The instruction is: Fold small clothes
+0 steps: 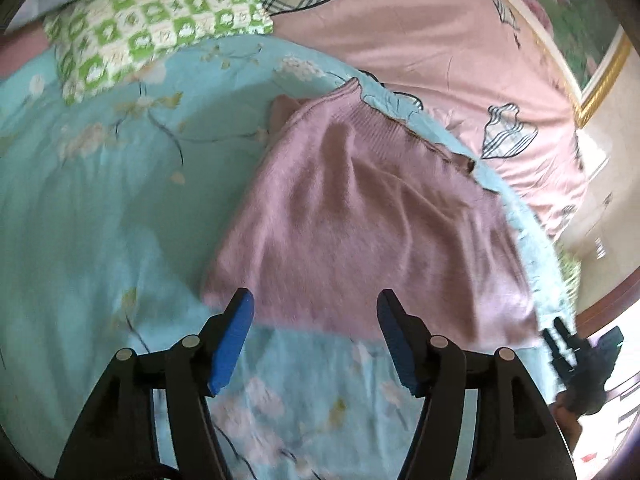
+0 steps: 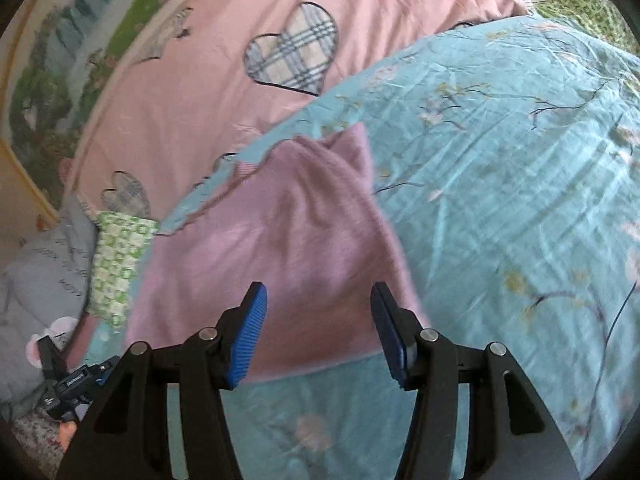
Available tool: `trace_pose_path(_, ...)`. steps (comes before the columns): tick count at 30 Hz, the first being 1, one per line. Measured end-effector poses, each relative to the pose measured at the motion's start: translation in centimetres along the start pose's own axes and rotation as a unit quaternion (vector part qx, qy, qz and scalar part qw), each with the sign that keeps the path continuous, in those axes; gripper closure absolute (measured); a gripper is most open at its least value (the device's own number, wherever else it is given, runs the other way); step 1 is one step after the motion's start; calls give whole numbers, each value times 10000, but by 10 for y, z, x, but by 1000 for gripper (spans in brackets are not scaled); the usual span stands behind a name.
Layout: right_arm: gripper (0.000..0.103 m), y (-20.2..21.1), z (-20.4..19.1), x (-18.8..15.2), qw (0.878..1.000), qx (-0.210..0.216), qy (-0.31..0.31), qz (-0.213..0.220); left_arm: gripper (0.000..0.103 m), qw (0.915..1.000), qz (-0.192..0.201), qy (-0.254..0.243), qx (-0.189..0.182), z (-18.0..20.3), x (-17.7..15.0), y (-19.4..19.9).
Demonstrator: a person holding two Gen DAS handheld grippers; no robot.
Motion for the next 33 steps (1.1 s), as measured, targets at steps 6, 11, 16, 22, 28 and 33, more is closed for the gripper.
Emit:
trace_pose_path(6, 47, -11, -34, -26, 9985, 469, 153, -244, 32, 9994, -184, 98, -281, 10, -21, 4)
trace_pose_path(11, 47, -21, -50, -42, 9960, 740, 256, -435, 31, 9987, -226, 245, -393, 13, -31, 2)
trace_pose_path(16, 47, -25, -59, -53, 9931, 955, 353, -575, 29, 9971, -350, 523, -428, 7, -38, -10)
trace_pose_path(22, 46, -23, -60, -59, 9925, 991, 300, -646, 27, 9953, -300, 805, -436, 3, -22, -28)
trace_pose_path(28, 46, -21, -61, -58, 9920, 1028, 207, -702, 23, 9883, -186, 1375, -628, -5, 9, -52)
trace_pose_path(33, 46, -18, -68, -53, 9910, 1116, 194, -711, 24, 9874, 97, 1508, -462, -5, 27, -64)
Point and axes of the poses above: each gripper's, at about its wrist camera, not at the fingertips, and y roughly against the way its jaws point, z to its right, x to its top, the point moved 7 cm from there along -y, roughly the way its jaws point, and after that the axes turned 5 degrees about x, right-handed, at the moved point
